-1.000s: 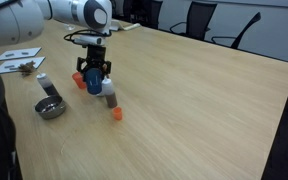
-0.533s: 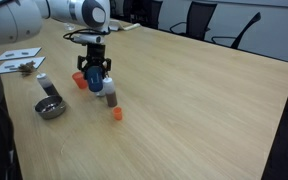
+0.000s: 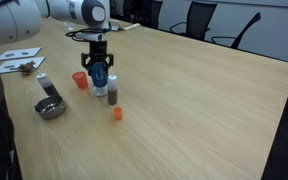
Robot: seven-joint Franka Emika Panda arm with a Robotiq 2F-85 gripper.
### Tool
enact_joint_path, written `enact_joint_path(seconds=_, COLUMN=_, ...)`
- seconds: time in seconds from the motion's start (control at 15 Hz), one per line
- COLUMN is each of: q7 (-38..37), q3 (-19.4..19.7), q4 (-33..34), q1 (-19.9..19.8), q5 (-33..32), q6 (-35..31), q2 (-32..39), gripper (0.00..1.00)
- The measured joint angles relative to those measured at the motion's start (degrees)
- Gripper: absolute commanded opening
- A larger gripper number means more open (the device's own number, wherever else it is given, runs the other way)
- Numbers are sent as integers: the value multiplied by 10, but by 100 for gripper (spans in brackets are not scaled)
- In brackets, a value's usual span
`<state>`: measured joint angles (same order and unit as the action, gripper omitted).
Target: Pour the contents of the blue cup into the white mug
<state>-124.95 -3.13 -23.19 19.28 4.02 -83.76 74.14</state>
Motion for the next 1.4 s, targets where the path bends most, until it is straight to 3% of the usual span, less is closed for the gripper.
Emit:
enact_joint_path(seconds=0.53, q7=0, q3=-33, q4=24, q1=-22, q5=57, q6=-62, q2=8, gripper=64)
enact_joint_path(seconds=1.07, q7=9, q3=-88, q4=19, q1=-50, q5=129, q6=-202, q2=40, gripper=64)
enact_joint_path(seconds=1.4, q7=8, q3=-103, q4=19, q1=-64, q5=149, q6=-272, q2=64, gripper=64)
